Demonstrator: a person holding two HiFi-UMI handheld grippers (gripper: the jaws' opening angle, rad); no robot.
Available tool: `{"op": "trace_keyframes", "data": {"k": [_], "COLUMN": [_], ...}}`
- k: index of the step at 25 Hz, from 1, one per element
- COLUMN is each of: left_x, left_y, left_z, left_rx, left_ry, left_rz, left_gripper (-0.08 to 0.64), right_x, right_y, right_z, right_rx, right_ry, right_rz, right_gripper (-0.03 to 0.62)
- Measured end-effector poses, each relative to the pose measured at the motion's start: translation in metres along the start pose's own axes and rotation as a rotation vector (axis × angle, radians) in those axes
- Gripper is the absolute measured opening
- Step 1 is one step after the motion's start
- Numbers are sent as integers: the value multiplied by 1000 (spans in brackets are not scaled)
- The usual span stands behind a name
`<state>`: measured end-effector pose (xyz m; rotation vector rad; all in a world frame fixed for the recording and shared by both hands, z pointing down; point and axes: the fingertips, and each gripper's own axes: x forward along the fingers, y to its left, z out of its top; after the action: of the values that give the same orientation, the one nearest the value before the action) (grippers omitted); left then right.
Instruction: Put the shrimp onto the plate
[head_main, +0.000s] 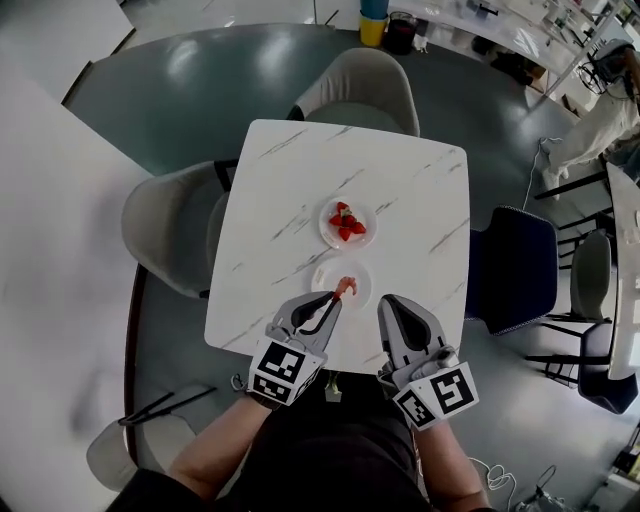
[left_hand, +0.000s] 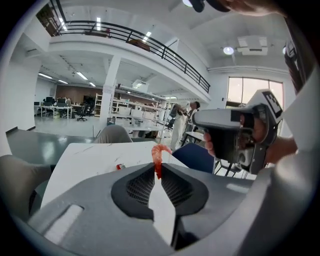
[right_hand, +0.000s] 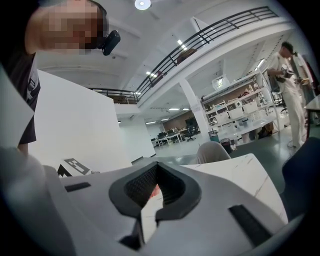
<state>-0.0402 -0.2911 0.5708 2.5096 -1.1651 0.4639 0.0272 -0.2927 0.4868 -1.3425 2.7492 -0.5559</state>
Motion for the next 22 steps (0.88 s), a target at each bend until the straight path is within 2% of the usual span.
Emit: {"op": "trace_keyframes", "data": {"k": [10,15,22], "left_x": [66,88,105], "left_y": [37,48,53], "left_z": [-95,-125,-153], "left_rx": [71,97,112], "left_ry": [278,417,544], "left_rz": [-34,-25,-27], "left_gripper": [43,43,43], "right_x": [23,28,27], "right_y": [-24,-32,-38], "right_z": [-48,-58,-58], "right_rx": [35,44,46], "right_ry": [33,39,28], "right_rz": [-65,-76,-76], "right_gripper": [3,3,3]}}
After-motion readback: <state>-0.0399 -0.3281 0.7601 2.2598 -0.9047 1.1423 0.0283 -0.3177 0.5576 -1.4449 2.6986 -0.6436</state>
